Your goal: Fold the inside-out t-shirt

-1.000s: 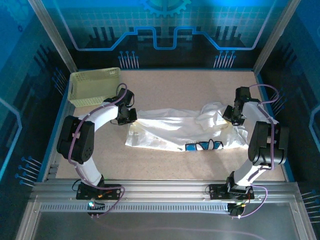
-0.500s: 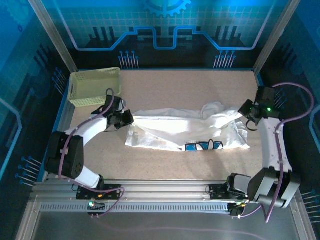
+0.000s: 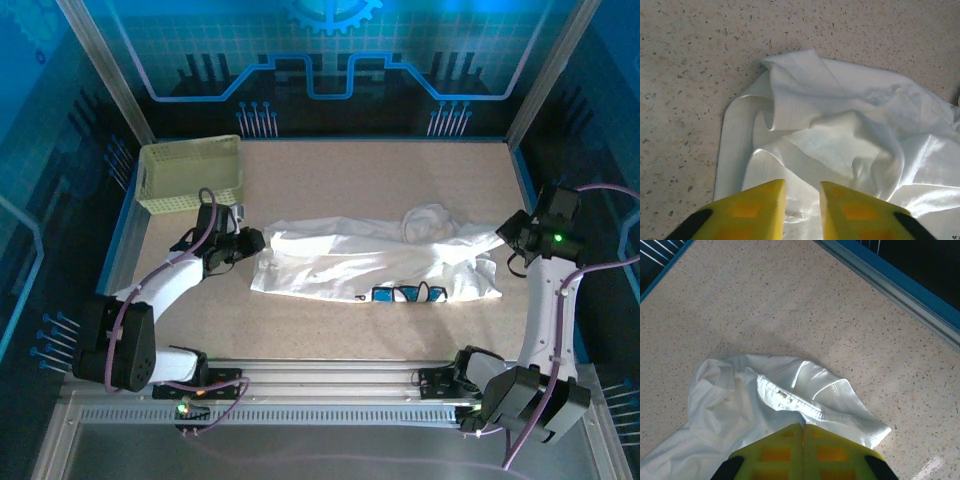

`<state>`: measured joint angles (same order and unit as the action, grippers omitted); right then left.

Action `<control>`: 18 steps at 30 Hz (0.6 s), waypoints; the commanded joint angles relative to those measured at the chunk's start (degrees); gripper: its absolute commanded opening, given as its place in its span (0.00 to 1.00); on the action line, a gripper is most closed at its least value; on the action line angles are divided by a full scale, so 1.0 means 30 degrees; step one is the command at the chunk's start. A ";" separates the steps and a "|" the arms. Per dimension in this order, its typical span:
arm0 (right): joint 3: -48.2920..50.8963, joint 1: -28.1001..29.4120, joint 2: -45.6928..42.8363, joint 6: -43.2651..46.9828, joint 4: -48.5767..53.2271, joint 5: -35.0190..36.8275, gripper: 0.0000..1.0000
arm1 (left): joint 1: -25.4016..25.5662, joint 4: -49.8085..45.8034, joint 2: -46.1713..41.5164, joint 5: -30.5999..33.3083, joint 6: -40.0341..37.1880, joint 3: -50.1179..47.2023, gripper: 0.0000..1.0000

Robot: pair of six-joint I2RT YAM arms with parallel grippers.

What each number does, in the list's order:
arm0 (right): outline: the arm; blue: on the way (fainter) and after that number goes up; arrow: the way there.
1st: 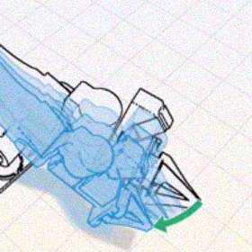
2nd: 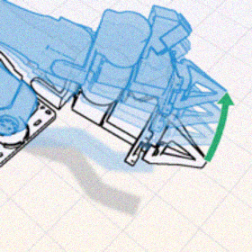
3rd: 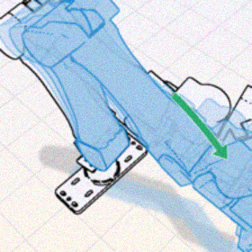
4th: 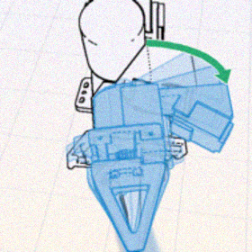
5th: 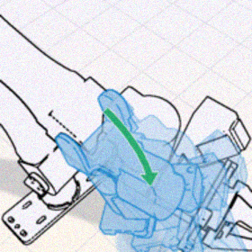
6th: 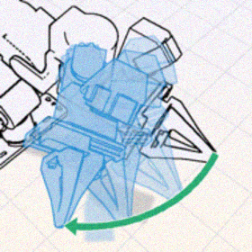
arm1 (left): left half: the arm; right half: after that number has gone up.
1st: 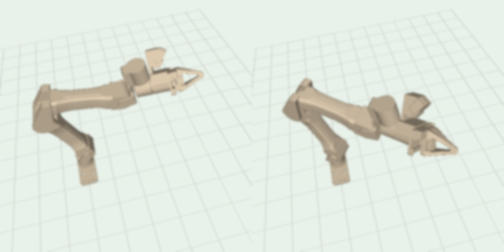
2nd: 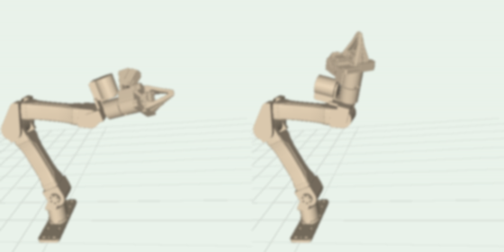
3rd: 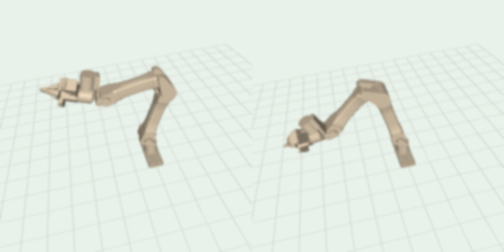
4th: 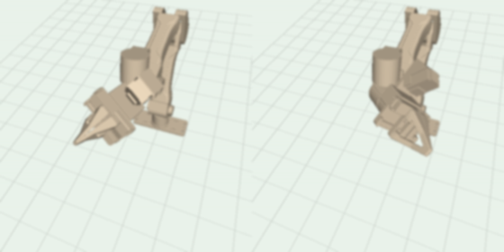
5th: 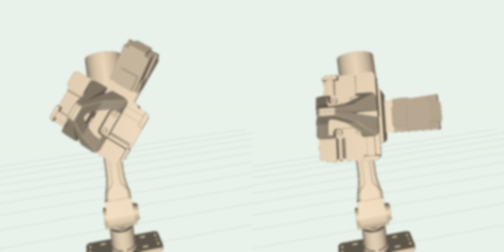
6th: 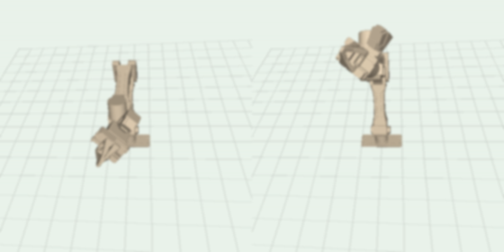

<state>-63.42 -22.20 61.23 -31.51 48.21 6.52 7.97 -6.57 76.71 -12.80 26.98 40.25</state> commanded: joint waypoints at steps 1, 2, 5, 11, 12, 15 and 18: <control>0.0089 -0.0314 -0.0430 0.0131 0.0192 -0.1015 0.00 | -0.0253 0.0169 0.0294 -0.0054 -0.0153 0.0030 0.30; 0.0075 -0.0336 -0.0402 0.0209 0.0192 -0.1181 0.00 | -0.0236 0.0549 0.0258 -0.0544 -0.0218 -0.0037 0.31; 0.0016 -0.0328 -0.0285 0.0307 0.0235 -0.1436 0.00 | 0.0578 0.1963 -0.1220 -0.1060 -0.0734 -0.0869 0.40; 0.0046 -0.0323 -0.0148 0.0335 0.0107 -0.1697 0.00 | 0.3820 0.2472 -0.6890 0.3206 -0.2676 -0.3903 0.58; 0.0022 -0.0314 -0.0104 0.0334 0.0070 -0.1761 0.00 | 0.4178 0.2006 -0.7104 0.3585 -0.2867 -0.4038 0.60; 0.0067 -0.0327 0.0035 0.0249 -0.0024 -0.1970 0.00 | 0.5433 0.0593 -0.6292 0.5161 -0.2762 -0.3994 0.60; 0.0184 -0.0313 0.0010 0.0161 -0.0122 -0.2034 0.00 | 0.6488 -0.0855 -0.4861 0.7296 -0.1970 -0.2979 0.63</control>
<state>-63.42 -22.22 61.25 -31.09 48.14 1.41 25.39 -2.87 58.78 0.58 20.84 29.52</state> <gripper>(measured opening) 0.064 0.613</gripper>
